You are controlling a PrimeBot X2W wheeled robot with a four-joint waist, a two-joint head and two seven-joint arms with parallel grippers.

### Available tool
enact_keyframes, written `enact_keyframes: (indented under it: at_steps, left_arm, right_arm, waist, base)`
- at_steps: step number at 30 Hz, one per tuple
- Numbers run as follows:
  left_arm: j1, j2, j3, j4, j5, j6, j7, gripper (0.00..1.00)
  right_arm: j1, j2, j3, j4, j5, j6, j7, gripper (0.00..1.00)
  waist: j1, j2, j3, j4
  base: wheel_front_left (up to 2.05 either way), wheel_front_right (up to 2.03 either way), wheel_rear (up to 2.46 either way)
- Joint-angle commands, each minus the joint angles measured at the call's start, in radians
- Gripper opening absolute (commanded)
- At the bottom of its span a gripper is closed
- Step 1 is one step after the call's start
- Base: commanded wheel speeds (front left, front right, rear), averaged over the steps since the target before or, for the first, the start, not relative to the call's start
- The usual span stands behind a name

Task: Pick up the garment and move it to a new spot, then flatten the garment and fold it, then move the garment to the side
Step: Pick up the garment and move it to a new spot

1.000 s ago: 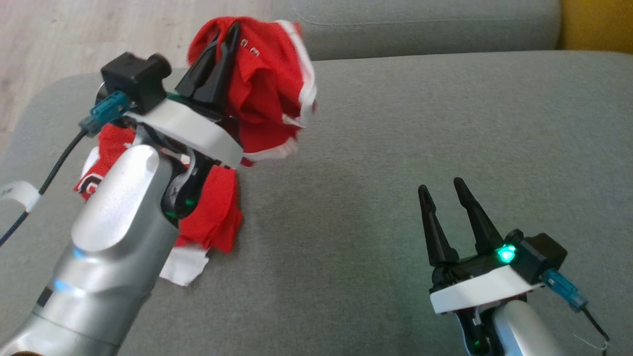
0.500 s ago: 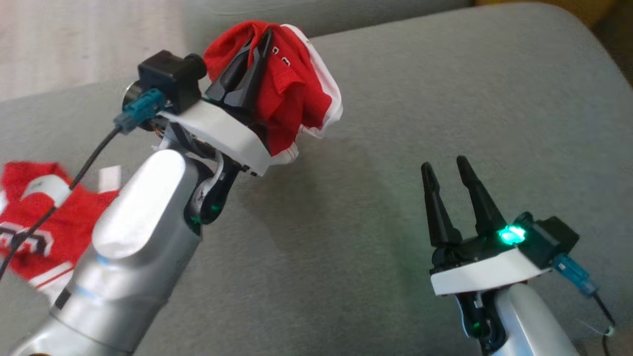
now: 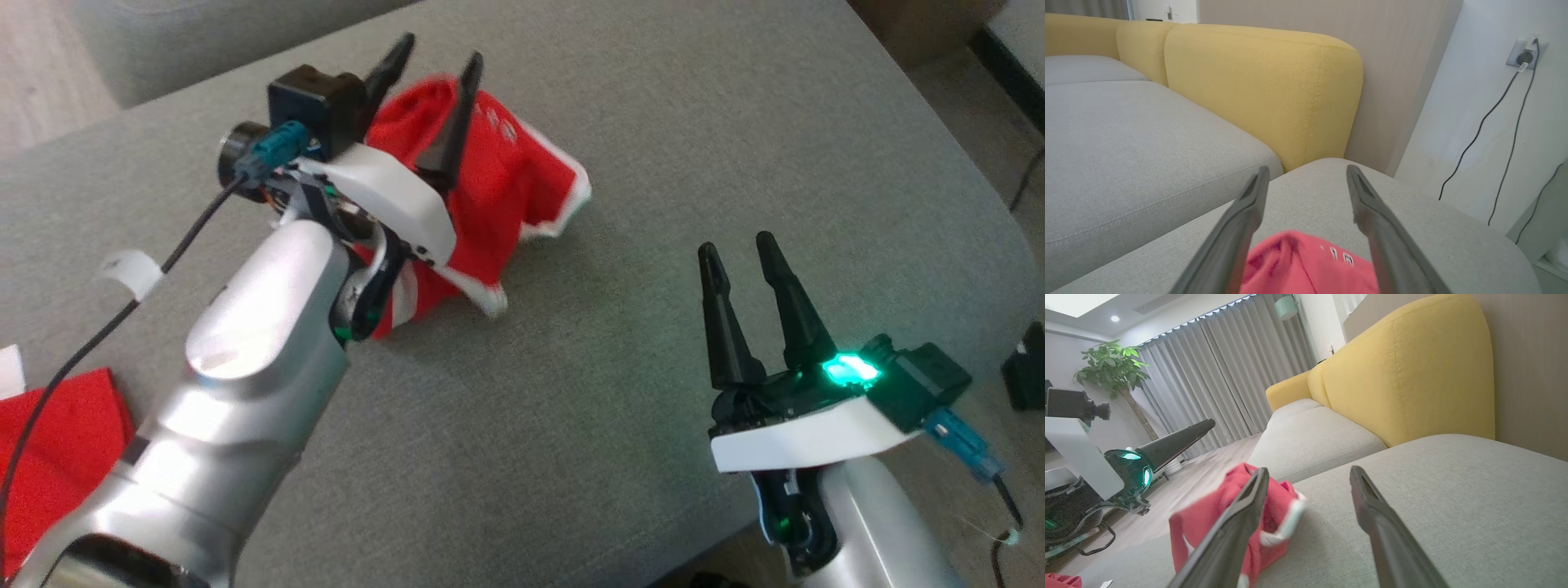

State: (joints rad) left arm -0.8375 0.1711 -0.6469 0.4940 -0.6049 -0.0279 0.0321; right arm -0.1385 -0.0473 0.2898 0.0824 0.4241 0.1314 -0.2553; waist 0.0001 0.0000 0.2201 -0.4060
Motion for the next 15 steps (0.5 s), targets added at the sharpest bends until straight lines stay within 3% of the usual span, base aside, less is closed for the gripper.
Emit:
enact_keyframes:
  at_steps: [1,8,15]
  left_arm:
    - [-0.064,0.019,0.038,-0.012,0.01,-0.006,-0.023,1.0]
    - [-0.06,0.03,0.05,0.034,0.013,-0.022,-0.113,1.0]
    - [0.03,0.08,0.066,0.007,0.021,-0.017,-0.222,1.0]
  right_arm:
    - [-0.032,-0.003,0.019,-0.04,0.01,-0.001,-0.006,1.0]
    - [-0.025,-0.003,-0.009,-0.039,-0.016,-0.001,-0.006,1.0]
    - [-0.005,-0.003,-0.046,-0.025,-0.072,-0.001,-0.006,1.0]
  waist:
    - [-0.0001,0.0,0.013,-0.009]
    - [-0.0001,0.0,-0.009,0.061]
    - [-0.0001,0.0,-0.06,0.206]
  base:
    - [0.0,0.0,0.0]
    - [0.0,0.0,0.0]
    - [0.0,0.0,0.0]
